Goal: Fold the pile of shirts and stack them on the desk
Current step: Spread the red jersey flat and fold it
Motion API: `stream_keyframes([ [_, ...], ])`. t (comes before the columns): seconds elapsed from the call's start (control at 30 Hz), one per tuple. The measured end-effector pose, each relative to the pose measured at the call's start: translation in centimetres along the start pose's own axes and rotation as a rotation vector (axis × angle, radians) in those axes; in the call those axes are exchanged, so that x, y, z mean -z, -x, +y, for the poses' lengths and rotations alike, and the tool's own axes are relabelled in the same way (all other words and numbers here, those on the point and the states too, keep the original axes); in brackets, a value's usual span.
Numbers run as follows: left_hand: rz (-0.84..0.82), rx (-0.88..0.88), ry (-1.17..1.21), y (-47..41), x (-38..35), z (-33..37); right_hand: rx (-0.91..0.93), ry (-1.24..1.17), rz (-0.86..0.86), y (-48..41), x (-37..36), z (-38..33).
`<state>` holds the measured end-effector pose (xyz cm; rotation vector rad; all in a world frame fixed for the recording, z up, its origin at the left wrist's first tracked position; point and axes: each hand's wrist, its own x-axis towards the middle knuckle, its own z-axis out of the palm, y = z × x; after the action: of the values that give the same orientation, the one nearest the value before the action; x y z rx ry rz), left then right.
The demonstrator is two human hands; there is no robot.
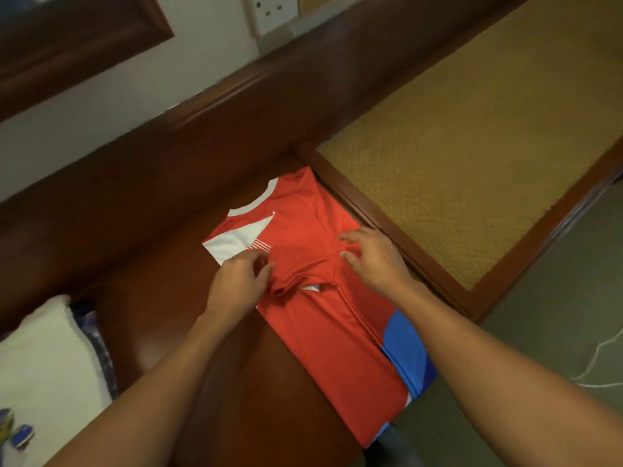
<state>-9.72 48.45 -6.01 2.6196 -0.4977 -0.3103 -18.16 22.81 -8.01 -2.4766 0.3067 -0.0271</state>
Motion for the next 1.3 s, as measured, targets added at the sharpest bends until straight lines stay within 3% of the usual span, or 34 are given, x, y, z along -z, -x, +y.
stream_keyframes([
  [0.13,0.075,0.377,0.122,-0.4,-0.8,0.5,0.073,0.027,-0.051,-4.6,-0.9,-1.8],
  [0.3,0.164,0.722,0.319,-0.9,-1.8,1.5,0.170,0.129,-0.350,-7.7,-2.5,-3.0],
  [0.47,0.184,0.862,0.428,-0.8,-2.8,1.9,0.154,0.065,-0.072,-12.3,-1.7,-3.5],
  [0.57,0.250,0.864,0.487,-0.6,-3.1,2.2,0.194,0.149,-0.100,-16.4,-1.0,-3.9],
  [0.7,0.401,0.803,0.579,-0.2,-3.5,1.5,0.257,0.423,-0.322,-21.3,-0.8,-3.5],
  [0.8,0.506,0.814,0.746,0.5,-4.1,1.0,0.305,0.300,-0.370,-23.0,-0.1,-3.3],
  [0.9,0.446,0.888,0.868,0.9,-4.4,2.0,0.317,0.186,-0.341,-23.2,0.3,-3.2],
  [1.03,0.358,0.859,0.779,1.4,-5.1,3.2,0.296,0.114,-0.418,-22.7,-0.1,-3.1],
  [1.2,0.422,0.879,0.816,2.3,-5.3,1.6,0.375,0.138,-0.336,-23.0,-0.1,-4.1],
  [1.3,0.411,0.858,0.830,3.3,-5.3,0.5,0.431,0.282,-0.344,-22.7,-0.8,-4.6],
])
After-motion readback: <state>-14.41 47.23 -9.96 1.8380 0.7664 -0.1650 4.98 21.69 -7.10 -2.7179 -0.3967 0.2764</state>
